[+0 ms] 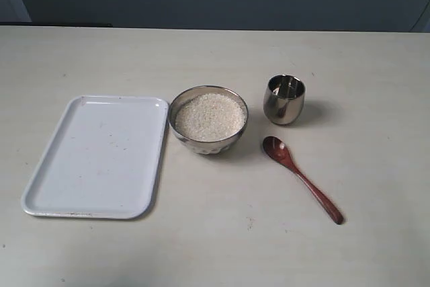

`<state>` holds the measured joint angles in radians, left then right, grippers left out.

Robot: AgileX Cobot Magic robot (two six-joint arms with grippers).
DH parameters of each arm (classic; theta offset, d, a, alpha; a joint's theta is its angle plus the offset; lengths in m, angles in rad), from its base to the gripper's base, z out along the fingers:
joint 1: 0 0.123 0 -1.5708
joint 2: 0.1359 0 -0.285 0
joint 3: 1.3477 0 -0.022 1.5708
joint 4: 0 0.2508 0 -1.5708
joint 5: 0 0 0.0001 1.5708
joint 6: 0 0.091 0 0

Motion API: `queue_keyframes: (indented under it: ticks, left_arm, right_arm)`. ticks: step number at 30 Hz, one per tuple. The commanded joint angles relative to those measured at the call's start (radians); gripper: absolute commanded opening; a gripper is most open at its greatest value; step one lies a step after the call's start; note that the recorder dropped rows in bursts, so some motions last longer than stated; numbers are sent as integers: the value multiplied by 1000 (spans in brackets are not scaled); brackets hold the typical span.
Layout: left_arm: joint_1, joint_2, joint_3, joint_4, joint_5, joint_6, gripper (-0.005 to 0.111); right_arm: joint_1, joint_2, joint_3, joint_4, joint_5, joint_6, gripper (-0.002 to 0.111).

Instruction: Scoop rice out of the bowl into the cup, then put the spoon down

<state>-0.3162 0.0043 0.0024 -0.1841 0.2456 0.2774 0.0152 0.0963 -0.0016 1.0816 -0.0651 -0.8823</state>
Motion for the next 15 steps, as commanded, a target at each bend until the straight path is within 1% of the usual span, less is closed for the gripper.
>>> queue_keyframes:
  ticks: [1,11,15]
  left_arm:
    - [-5,-4,-2,0,-11,-5,1]
    - [-5,-4,-2,0,-11,-5,1]
    - [-5,-4,-2,0,-11,-5,1]
  right_arm:
    - [4,-4,2,-8,1,-4,-1]
    - [4,-4,2,-8,-4,-4,-1]
    - [4,-4,2,0,-87,-4,-1]
